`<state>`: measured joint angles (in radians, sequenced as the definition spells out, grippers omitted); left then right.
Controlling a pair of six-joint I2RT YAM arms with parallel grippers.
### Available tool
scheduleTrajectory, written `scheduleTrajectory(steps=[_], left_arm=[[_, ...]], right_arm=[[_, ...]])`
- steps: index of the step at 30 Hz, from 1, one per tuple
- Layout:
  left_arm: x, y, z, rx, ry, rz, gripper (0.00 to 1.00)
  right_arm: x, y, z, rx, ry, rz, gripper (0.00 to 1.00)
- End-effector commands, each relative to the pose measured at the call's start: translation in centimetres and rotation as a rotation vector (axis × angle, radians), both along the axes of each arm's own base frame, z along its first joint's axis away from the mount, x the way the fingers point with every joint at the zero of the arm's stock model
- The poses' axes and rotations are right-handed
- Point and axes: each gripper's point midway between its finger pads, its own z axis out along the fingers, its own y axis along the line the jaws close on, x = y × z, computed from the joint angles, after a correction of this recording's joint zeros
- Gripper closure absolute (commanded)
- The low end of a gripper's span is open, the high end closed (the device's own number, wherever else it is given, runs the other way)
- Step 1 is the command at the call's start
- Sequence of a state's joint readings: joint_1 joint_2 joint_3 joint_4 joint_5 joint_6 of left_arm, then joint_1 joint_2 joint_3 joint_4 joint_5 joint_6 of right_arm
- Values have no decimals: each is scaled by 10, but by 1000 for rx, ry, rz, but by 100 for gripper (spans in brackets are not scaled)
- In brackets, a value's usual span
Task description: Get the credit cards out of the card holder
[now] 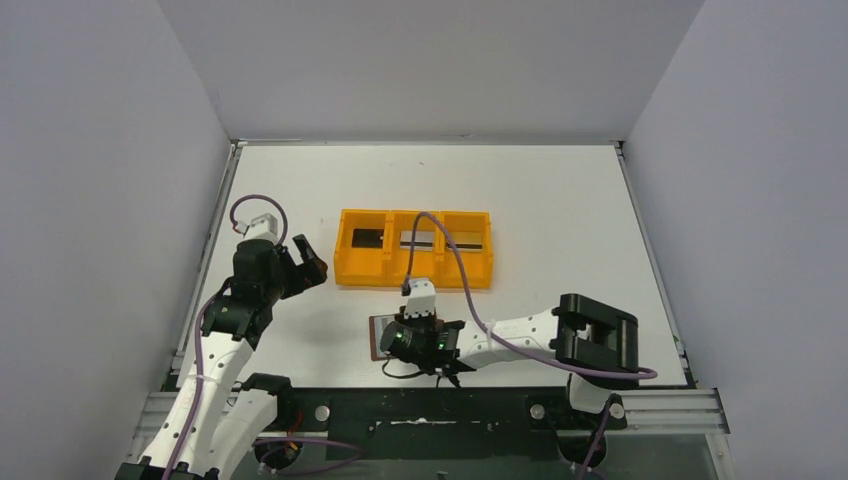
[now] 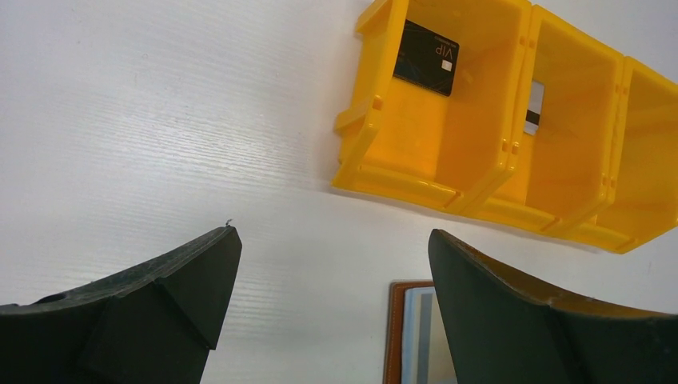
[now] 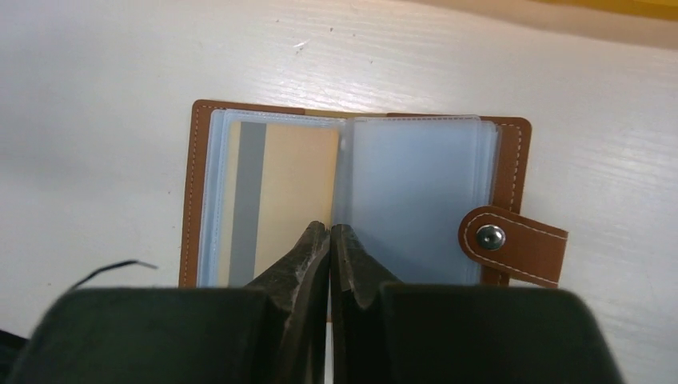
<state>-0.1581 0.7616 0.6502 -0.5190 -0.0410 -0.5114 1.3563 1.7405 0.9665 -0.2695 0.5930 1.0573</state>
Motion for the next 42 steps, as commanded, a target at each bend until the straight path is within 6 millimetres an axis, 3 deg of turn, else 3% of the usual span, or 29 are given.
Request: scheduleTrajectory(steps=[1,4,9,17,24,29,35,42], left_arm=[[11,-10,18,-19,-77,-45,11],[11,-12,18,-22,-78,-55,11],[11,-11,16,-18,-70,-50,11],[10,-8,16,-11,-71,-36,11],[10,-8,16,-12,-72,-36,11],[10,-8,17,-13,-73,-36,11],[10,-8,17,-12,-74,-34,11],[11,-9,15,-14,-68,-39,11]], right_arm=[[14,27,48,311,-33,31,100],[14,31,59,383,-37,75,96],[17,27,48,248,-38,33,62],[14,36,20,33,-29,-16,49],[11,22,1,-120,-38,-69,48],[6,25,-8,-105,-12,-47,57],[5,27,-6,-90,-11,-39,72],[7,34,6,-4,-7,-12,68]])
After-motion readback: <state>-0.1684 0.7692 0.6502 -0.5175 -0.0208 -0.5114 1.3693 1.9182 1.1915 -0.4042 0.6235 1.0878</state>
